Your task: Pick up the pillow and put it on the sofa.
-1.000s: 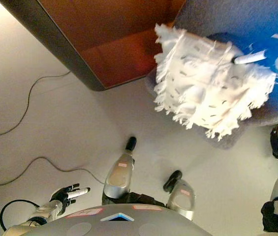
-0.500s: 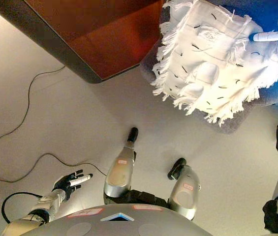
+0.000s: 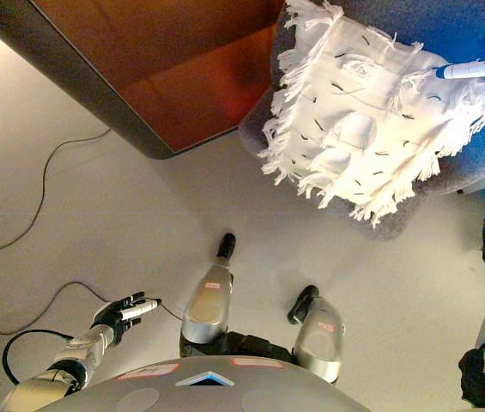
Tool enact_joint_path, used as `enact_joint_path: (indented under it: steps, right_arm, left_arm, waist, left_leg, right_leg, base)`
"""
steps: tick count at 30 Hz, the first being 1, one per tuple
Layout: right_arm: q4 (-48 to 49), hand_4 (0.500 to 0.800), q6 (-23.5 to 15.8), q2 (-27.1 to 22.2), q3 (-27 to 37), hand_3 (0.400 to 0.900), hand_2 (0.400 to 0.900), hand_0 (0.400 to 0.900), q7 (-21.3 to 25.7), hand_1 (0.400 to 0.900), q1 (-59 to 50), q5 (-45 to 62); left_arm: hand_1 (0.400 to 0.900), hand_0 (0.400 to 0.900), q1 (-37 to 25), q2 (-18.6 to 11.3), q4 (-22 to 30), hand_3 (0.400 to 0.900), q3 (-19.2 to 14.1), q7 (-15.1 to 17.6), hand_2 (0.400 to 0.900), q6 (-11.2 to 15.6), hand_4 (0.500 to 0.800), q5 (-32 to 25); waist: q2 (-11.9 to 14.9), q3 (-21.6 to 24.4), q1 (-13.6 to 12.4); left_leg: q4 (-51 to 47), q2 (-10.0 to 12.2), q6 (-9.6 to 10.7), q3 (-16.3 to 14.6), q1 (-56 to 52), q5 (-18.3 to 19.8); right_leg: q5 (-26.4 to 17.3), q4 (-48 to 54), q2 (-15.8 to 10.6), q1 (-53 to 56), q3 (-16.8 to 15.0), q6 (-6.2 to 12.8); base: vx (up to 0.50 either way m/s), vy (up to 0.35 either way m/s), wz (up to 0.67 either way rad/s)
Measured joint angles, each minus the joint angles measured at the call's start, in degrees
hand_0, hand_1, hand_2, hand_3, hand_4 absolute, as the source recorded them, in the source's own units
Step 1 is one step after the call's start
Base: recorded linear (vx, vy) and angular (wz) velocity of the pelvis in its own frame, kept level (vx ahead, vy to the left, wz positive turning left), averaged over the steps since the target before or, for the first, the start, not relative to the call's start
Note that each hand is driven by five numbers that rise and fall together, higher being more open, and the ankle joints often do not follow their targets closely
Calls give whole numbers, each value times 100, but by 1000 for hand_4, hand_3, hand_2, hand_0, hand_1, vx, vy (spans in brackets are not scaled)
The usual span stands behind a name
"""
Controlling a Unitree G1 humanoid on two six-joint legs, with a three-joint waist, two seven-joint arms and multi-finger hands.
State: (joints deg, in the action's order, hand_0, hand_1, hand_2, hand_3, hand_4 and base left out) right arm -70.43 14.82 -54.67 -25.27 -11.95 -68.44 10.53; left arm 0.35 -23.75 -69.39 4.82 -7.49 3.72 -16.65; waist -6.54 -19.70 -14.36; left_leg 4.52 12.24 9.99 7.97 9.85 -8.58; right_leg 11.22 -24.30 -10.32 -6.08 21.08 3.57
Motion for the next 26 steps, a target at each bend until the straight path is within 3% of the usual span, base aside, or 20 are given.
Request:
enact_joint_path:
  steps: [11, 21, 26]
  right_arm:
    - [-124, 800, 67, -300, 87, 900, 900, 900, -98, 900, 347, 1]
    - [536, 800, -212, -314, 980, 900, 900, 900, -262, 900, 2548, 114]
    - [1397, 800, -664, 605, 1673, 900, 900, 900, -216, 900, 4312, 482]
  left_arm:
    - [900, 900, 76, 6, -60, 900, 33, 57, 900, -60, 800, 6]
    - [900, 900, 106, 38, -93, 900, 125, 125, 900, -191, 800, 8]
    - [900, 900, 139, 133, -103, 900, 83, 256, 900, -265, 800, 7]
  waist:
    - [593, 858, 172]
    - [739, 1470, 792]
    - [833, 1677, 1202]
  left_leg:
    - [-444, -81, -98, -481, -684, 79]
    - [-778, -175, -175, -1059, -1094, 136]
    - [-913, -154, -138, -1379, -1278, 158]
  right_leg:
    - [-397, 1083, 45, 672, -233, 231]
    - [-1055, 2275, 87, 1144, -663, 383]
    - [-1258, 2594, 128, 1217, -949, 410]
  base:
    - [-4, 57, -19]
    - [-47, 70, -25]
    - [-63, 59, -29]
